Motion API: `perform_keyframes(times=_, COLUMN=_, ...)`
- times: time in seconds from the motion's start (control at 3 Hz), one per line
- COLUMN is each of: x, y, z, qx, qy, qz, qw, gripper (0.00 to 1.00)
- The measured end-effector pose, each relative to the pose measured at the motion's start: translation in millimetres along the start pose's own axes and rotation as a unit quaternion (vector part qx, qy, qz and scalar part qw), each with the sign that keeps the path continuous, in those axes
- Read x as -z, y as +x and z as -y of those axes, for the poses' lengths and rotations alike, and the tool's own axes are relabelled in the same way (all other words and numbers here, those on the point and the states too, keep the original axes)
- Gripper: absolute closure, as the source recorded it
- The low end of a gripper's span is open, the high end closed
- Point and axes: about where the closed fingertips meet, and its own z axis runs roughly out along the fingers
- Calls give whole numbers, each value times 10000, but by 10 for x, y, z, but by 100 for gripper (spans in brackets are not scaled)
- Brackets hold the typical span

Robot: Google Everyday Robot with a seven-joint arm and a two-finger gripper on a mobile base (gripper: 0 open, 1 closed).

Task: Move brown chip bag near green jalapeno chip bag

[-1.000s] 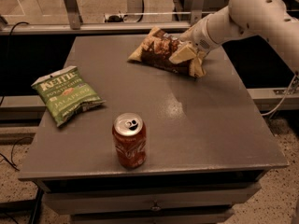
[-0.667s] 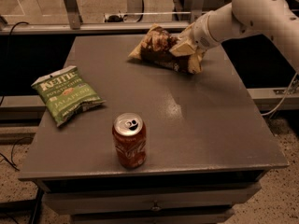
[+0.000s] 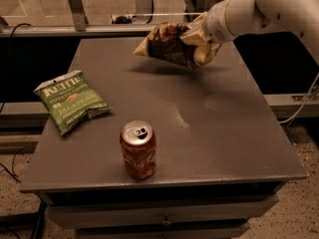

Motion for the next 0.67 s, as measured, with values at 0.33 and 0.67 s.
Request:
perform_keyframes(times=0.33, x=-107, y=-302, z=-95, qx=136, qy=-163, qz=358, qw=9991, gripper=100)
perform_keyframes(times=0.67, x=-389, y=-594, z=-298, qx=182, qy=-451, qz=704, qw=9963, gripper=100)
